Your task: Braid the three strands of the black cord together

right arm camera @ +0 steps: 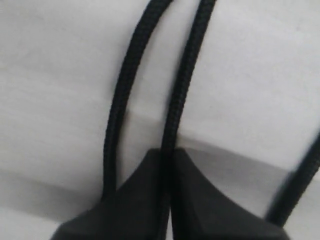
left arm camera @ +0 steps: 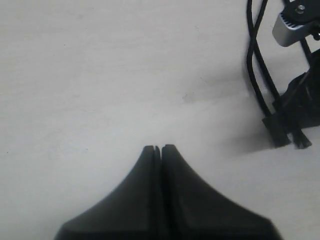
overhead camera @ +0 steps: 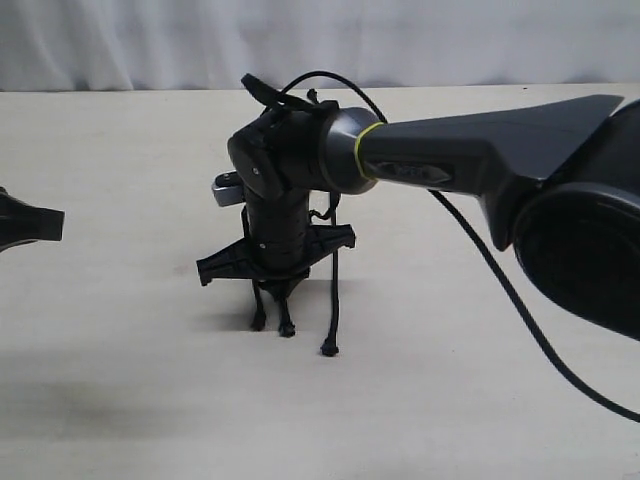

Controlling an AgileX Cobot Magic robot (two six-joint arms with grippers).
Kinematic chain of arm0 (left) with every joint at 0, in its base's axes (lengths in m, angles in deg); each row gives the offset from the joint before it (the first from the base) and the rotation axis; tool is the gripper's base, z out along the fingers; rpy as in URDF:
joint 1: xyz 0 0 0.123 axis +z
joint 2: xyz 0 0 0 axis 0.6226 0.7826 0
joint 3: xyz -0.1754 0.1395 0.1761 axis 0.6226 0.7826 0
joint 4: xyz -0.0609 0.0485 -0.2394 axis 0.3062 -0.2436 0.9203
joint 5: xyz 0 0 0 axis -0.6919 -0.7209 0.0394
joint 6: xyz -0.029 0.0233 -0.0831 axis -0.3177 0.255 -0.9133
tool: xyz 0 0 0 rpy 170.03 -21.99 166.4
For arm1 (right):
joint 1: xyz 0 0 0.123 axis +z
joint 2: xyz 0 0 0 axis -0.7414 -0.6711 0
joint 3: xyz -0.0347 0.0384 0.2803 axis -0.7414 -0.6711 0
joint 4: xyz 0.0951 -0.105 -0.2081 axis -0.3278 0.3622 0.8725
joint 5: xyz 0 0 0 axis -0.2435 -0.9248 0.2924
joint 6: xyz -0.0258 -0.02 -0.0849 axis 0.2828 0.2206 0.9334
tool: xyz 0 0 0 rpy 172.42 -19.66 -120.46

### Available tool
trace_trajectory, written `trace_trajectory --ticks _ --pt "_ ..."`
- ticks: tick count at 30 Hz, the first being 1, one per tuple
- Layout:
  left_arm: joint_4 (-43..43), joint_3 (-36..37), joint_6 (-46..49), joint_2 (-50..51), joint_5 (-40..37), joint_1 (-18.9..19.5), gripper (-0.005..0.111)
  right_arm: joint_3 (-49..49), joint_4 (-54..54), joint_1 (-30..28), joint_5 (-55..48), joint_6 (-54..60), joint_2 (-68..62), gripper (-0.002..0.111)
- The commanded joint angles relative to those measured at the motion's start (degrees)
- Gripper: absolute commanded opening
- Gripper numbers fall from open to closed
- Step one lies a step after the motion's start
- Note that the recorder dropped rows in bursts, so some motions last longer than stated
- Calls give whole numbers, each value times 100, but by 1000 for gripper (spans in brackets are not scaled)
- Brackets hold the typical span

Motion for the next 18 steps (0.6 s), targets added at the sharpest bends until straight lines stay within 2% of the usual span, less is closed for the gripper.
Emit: trace_trajectory --ticks 1,11,18 --pt "10 -43 -30 -34 61 -34 0 -42 161 -83 -61 522 257 4" --pt "159 -31 -30 -34 0 -46 0 -120 136 -904 -1069 1812 557 4" --pt "280 -31 17 -34 -245 -46 0 -653 -495 -1604 -898 2396 799 4"
